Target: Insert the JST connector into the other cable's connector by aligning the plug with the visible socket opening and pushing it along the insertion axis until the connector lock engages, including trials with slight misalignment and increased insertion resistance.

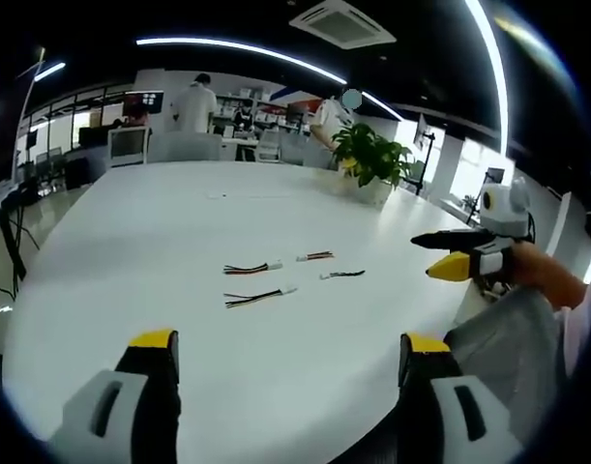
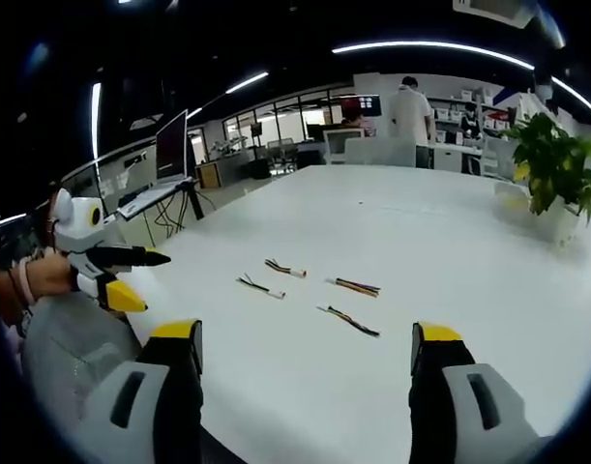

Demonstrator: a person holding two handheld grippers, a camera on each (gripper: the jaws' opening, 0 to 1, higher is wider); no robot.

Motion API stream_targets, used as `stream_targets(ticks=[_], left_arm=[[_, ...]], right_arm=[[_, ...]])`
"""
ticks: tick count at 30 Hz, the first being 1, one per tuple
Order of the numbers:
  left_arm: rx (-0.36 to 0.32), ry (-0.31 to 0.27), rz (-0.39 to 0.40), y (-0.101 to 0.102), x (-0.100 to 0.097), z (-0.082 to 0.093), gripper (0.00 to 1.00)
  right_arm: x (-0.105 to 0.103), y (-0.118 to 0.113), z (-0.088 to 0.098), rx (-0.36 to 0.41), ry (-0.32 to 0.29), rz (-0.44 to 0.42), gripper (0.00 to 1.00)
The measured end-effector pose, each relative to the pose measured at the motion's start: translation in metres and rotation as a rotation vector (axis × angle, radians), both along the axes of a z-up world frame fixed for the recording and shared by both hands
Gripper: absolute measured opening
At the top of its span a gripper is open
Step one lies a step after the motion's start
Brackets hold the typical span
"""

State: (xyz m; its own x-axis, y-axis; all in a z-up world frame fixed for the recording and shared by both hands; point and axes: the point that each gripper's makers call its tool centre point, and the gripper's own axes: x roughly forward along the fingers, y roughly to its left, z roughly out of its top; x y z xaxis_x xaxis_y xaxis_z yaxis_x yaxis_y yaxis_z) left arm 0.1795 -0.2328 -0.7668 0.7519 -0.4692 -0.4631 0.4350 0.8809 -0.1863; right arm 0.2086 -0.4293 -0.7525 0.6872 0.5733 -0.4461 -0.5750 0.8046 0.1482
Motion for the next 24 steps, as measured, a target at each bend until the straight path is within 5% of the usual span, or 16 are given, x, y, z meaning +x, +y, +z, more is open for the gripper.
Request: stream_targets(ticks=[24], left_arm=[[0.002,-0.003,0.027,0.0049,0.0015,0.0011,0.92]], right_arm=[[0.0039,-0.0062,-0.0005,-0.067,-0.036,-0.015,0.92]])
